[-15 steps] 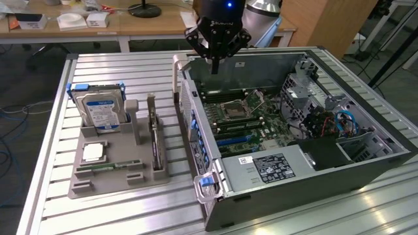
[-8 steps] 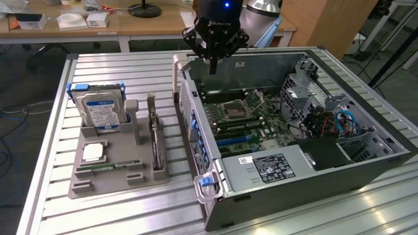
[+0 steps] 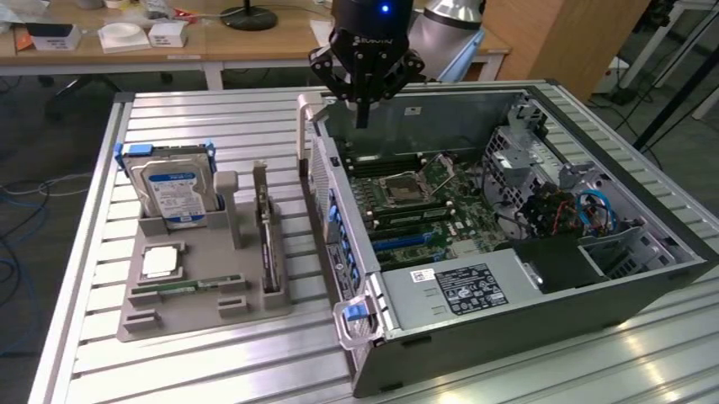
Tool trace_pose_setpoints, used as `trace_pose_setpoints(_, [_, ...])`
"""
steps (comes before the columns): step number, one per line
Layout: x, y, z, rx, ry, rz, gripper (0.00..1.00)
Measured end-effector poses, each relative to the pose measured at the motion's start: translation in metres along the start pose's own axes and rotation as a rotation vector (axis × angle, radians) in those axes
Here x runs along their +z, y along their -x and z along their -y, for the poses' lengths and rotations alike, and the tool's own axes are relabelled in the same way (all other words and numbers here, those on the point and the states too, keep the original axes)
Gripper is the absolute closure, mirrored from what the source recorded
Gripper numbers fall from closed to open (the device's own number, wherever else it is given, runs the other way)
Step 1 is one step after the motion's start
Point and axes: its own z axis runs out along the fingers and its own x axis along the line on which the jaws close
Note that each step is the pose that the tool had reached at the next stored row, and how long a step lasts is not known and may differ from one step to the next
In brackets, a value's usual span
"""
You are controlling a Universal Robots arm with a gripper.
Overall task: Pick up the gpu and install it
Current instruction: 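Reach for the gpu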
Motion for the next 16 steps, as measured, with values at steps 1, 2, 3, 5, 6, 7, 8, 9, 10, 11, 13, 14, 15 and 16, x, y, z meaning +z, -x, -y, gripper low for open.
trace_pose_setpoints(1, [0.0000,-0.0006,0.0000,0.000,0.0000,0.0000,0.89])
trace_pose_setpoints(2, [0.0000,-0.0012,0.0001,0.000,0.0000,0.0000,0.89])
trace_pose_setpoints(3, [0.0000,-0.0019,0.0001,0.000,0.0000,0.0000,0.89])
trace_pose_setpoints(5, [0.0001,-0.0030,0.0002,0.000,0.0000,0.0000,0.89])
trace_pose_setpoints(6, [0.0001,-0.0036,0.0003,0.000,0.0000,0.0000,0.89])
trace_pose_setpoints(7, [0.0001,-0.0043,0.0003,0.000,0.0000,-0.0001,0.89])
trace_pose_setpoints(8, [0.0001,-0.0048,0.0004,0.000,0.0000,0.0000,0.89])
trace_pose_setpoints(9, [0.0001,-0.0056,0.0004,0.000,0.0000,0.0000,0.89])
trace_pose_setpoints(10, [0.0001,-0.0062,0.0005,0.000,-0.0001,0.0000,0.89])
trace_pose_setpoints(11, [0.0002,-0.0069,0.0005,0.000,0.0000,0.0000,0.89])
trace_pose_setpoints(13, [0.0002,-0.0082,0.0006,0.000,-0.0001,0.0000,0.89])
trace_pose_setpoints(14, [0.0002,-0.0088,0.0007,0.000,-0.0001,0.0000,0.89])
trace_pose_setpoints(15, [0.0002,-0.0095,0.0007,0.000,-0.0001,0.0000,0.89])
trace_pose_setpoints(16, [0.0002,-0.0102,0.0008,0.000,-0.0001,0.0000,0.89])
